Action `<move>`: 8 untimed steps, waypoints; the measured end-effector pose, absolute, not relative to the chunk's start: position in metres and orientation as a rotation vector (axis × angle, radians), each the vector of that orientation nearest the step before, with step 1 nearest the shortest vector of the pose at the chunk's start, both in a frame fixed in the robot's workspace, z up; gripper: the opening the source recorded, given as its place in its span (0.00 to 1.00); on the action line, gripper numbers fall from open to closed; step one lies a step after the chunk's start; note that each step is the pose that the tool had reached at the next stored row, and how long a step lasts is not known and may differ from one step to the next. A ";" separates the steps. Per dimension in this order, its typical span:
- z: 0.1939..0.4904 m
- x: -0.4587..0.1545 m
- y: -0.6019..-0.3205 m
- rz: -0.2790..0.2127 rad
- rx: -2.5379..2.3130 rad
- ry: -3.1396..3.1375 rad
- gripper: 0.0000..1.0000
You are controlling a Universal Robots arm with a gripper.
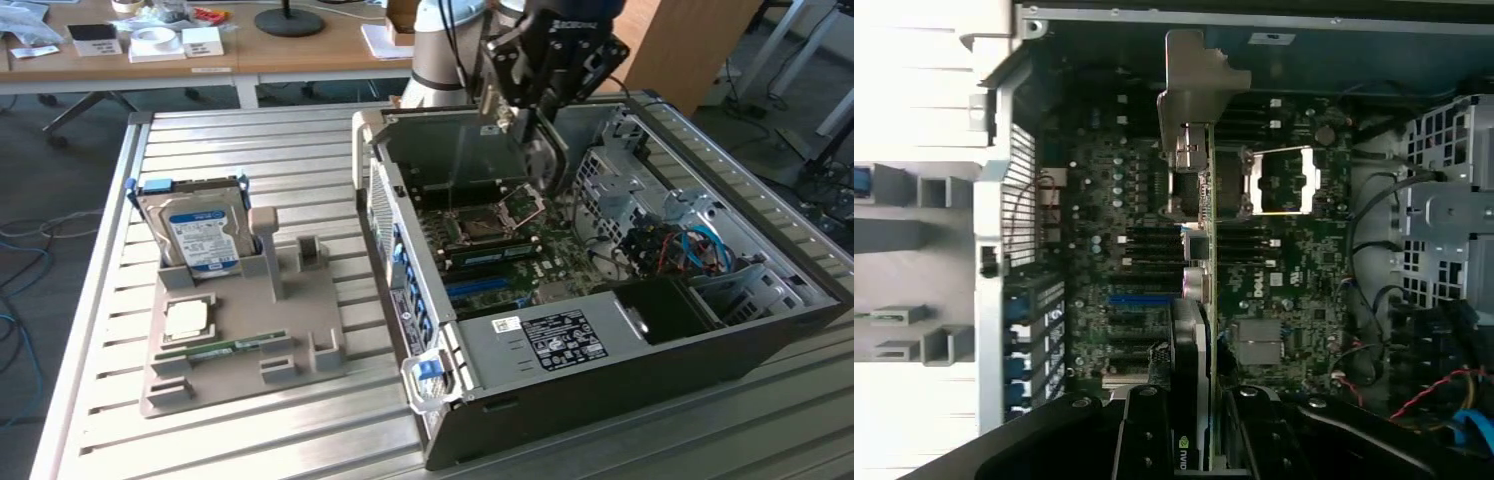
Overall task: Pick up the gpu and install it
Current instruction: 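Pick up the gpu and move the gpu toward the slot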
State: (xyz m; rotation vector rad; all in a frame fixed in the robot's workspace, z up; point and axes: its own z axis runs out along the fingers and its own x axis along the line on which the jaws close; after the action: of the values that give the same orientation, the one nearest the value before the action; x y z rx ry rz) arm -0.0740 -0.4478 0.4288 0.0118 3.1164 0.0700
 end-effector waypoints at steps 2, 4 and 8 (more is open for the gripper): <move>0.429 -0.065 -0.448 0.070 0.012 3.116 0.27; 0.429 -0.056 -0.448 0.070 0.012 3.116 0.27; 0.429 -0.038 -0.448 0.070 0.012 3.116 0.27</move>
State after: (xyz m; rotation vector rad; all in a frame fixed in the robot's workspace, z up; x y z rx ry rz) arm -0.0375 -0.4478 0.4288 0.0115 3.1164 0.0702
